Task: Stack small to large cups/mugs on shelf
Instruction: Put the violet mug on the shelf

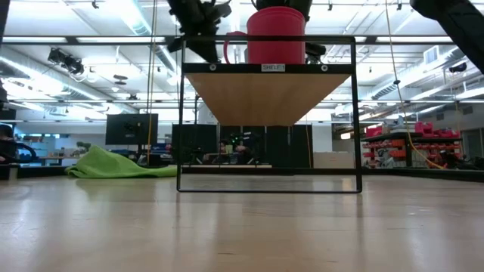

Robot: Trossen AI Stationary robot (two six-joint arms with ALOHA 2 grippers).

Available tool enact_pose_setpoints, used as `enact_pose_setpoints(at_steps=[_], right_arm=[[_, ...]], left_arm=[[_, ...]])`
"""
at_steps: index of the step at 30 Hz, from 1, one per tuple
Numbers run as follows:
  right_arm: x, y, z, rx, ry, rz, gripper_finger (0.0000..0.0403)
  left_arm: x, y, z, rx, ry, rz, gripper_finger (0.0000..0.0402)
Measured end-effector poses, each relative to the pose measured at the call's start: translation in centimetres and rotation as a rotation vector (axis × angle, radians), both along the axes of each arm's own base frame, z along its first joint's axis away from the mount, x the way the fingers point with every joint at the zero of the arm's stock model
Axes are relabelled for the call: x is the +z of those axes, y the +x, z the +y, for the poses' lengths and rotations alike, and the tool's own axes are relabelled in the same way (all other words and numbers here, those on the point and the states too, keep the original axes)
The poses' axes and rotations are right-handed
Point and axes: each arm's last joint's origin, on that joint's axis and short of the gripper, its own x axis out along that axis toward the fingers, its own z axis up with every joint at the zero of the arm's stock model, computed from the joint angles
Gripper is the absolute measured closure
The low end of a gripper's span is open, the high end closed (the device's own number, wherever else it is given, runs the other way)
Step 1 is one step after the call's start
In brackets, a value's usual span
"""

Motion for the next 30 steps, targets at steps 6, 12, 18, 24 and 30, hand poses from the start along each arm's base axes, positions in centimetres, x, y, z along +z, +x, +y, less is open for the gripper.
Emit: enact_pose_setpoints(at_steps=[6, 12, 18, 24, 30], right_arm=[[-0.7, 0.1, 0.0, -0.011, 0.020, 0.014, 0.0391], [-1.9, 0.4, -0.2, 0.008, 0.032, 0.050, 0.0391], [-1.9, 0.6, -0.3, 0.005, 0.018, 0.029, 0.0391], [-1.9, 0.6, -0.4, 0.012, 0.046, 0.015, 0.0390], [-1.9, 0.4, -0.6, 0.004, 0.054, 0.016, 0.0385]], left_arm=[[-0.8, 1.0, 0.6, -0.095, -0.010, -0.009, 0.0340], [-1.4, 1.7, 1.1, -0.143, -0.017, -0.006, 0.0320], [-1.4, 1.6, 1.3, -0.136, -0.013, -0.011, 0.0308], [-1.6, 1.8, 1.3, -0.139, -0.014, -0.011, 0.0306], [-2.0, 2.1, 1.7, -0.137, -0.025, -0.001, 0.0303]])
